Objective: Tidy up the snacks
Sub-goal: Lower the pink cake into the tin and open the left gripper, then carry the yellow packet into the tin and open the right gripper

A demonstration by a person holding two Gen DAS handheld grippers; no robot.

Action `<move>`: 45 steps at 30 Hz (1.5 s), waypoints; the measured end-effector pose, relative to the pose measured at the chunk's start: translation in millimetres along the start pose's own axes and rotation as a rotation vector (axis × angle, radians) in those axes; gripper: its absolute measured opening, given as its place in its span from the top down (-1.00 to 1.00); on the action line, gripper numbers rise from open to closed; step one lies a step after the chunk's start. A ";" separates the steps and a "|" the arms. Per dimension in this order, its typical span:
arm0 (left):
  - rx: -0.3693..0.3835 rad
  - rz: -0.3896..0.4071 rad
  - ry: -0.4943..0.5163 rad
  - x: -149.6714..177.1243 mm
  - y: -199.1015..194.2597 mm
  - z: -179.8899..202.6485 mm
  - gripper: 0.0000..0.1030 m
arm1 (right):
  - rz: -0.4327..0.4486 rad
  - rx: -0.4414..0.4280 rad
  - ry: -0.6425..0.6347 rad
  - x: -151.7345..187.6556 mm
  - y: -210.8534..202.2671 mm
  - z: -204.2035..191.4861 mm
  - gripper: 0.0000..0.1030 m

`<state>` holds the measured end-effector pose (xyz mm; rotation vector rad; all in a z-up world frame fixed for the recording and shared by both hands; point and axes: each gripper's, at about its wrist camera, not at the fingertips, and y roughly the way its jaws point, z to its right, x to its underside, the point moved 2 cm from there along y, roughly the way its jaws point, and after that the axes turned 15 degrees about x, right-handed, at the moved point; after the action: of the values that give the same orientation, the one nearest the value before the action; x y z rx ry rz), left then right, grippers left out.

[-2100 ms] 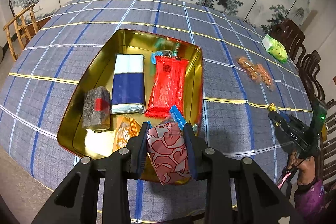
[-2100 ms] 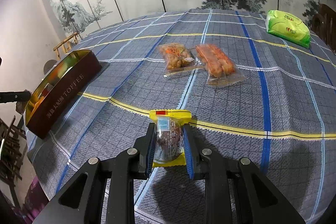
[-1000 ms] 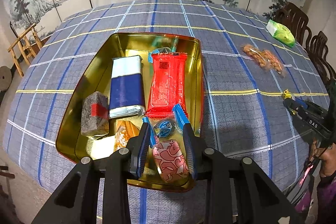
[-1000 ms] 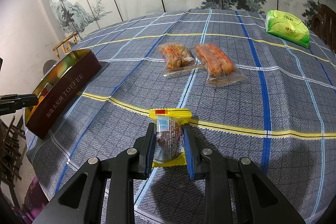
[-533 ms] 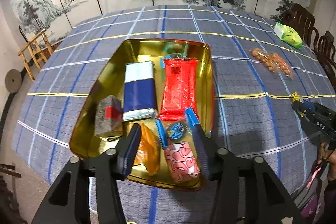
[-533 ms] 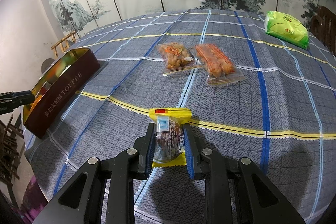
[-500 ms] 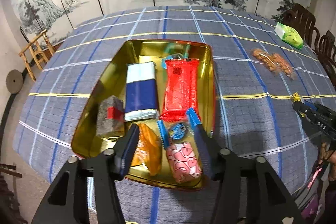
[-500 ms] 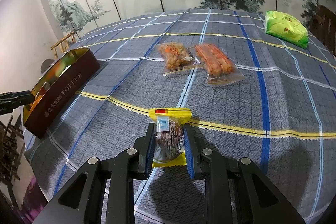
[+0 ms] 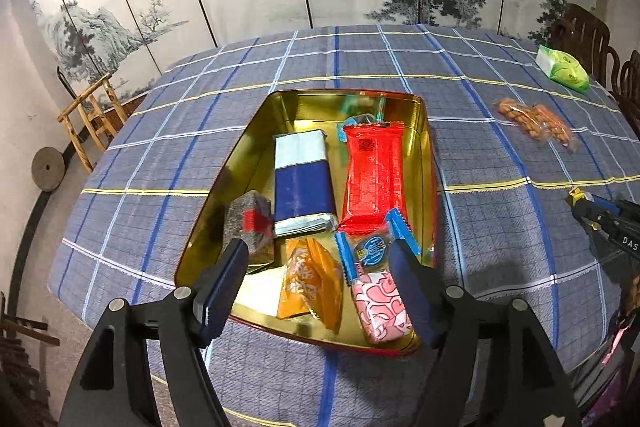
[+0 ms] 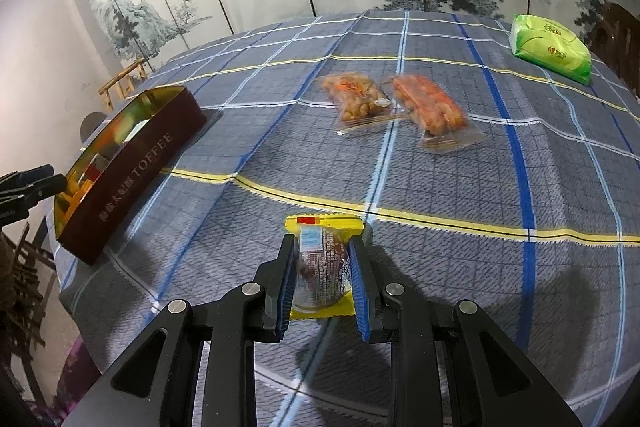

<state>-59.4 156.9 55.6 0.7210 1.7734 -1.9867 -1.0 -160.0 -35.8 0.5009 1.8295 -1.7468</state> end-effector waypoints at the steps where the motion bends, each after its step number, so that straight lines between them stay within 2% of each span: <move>1: 0.000 0.001 -0.001 0.6 -0.7 -1.1 -0.36 | 0.001 -0.003 0.000 -0.5 -1.9 -1.8 0.49; 11: -0.019 0.019 -0.005 7.6 -7.6 -11.3 -0.49 | 0.019 -0.041 -0.034 -11.5 -19.2 -34.8 0.49; 24: -0.046 0.033 -0.037 19.0 -11.1 -34.2 -0.55 | 0.048 -0.143 -0.132 -35.3 -39.3 -111.7 0.49; 34: -0.073 0.047 -0.040 25.2 -14.4 -50.0 -0.58 | 0.025 -0.235 -0.184 -54.2 -31.0 -175.9 0.49; 45: -0.077 0.045 -0.070 31.0 -16.2 -72.5 -0.60 | -0.013 -0.280 -0.209 -76.5 -8.2 -229.7 0.49</move>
<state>-84.7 232.4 44.6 0.6530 1.7668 -1.8803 22.1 75.1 17.9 0.1878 1.8861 -1.4576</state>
